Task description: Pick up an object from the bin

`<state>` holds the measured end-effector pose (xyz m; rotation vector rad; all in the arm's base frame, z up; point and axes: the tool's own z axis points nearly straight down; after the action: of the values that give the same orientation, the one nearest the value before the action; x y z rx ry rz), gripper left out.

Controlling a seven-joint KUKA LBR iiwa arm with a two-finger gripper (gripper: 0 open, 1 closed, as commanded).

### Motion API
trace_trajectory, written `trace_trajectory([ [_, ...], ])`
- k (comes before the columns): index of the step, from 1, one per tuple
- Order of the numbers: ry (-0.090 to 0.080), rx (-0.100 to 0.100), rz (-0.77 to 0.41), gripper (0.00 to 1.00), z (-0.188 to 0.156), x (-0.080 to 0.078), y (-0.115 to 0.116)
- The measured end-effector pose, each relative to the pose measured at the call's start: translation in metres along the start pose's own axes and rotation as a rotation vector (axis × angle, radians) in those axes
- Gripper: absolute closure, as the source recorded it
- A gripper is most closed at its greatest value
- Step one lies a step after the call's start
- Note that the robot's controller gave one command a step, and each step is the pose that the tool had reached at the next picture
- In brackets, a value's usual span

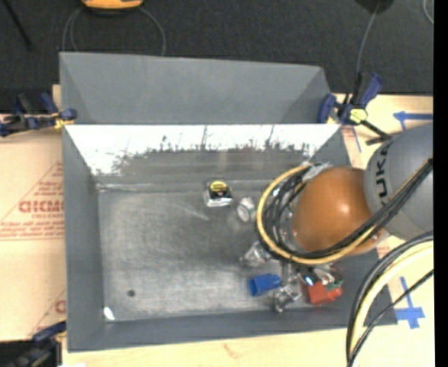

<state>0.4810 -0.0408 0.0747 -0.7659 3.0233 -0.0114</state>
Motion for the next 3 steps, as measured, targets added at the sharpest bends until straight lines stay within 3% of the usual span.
trace_trajectory([
  [1,0.0,-0.001,0.002,1.0,-0.002,0.0,0.0],
  [2,0.01,-0.007,-0.069,1.0,-0.178,-0.019,0.009],
  [3,0.017,-0.013,-0.065,1.0,-0.174,-0.017,0.01],
])
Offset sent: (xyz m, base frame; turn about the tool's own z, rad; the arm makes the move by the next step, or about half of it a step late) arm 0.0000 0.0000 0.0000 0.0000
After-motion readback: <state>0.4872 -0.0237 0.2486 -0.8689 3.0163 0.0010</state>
